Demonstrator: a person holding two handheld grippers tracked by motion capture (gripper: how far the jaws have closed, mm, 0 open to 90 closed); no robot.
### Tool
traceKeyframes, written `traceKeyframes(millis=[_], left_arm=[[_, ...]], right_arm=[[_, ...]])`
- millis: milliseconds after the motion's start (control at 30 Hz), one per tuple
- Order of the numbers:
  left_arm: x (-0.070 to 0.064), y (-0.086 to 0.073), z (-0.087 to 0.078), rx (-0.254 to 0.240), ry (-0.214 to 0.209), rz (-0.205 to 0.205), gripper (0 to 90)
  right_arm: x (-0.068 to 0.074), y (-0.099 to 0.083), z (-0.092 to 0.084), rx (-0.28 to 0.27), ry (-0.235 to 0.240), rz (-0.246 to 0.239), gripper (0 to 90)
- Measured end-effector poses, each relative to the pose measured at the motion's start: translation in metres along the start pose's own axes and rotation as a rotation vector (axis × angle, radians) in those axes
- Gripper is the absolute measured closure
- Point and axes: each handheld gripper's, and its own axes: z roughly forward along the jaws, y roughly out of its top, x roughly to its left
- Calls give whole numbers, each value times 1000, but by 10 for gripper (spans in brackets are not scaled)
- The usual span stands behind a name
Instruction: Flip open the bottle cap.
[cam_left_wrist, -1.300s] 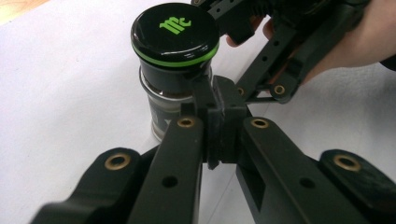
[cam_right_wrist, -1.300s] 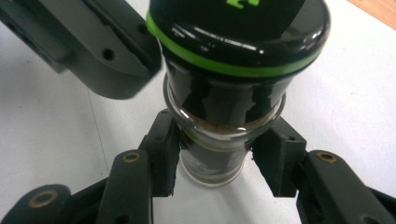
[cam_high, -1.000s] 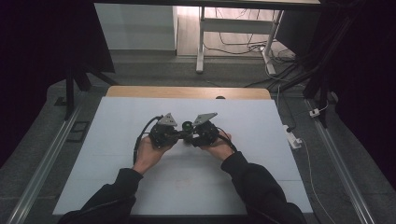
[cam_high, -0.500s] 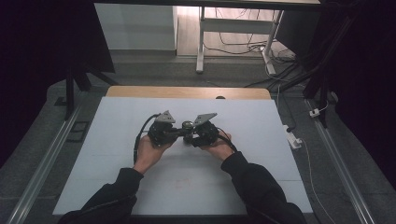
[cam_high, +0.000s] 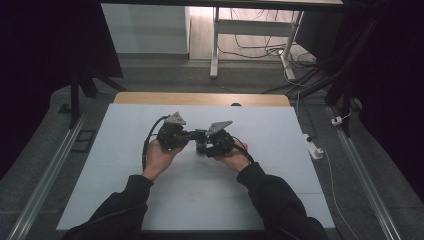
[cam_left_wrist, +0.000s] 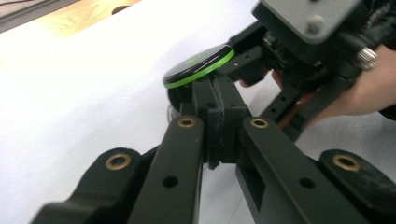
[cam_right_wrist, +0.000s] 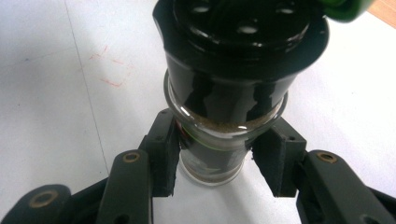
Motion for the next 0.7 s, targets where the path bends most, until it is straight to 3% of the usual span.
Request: traceKeyframes(millis=[167, 333, 533, 700], left_arm=[[4, 6, 1, -11, 8, -9, 888], [11, 14, 8, 9, 34, -16, 888], [13, 13, 8, 12, 25, -19, 884], [10, 11, 1, 10, 15, -14, 818]], right_arm=[[0, 0, 0, 1, 0, -3, 533], [0, 0, 0, 1, -1, -5, 533], [0, 0, 0, -1, -1, -5, 533], [0, 0, 0, 0, -2, -6, 531]])
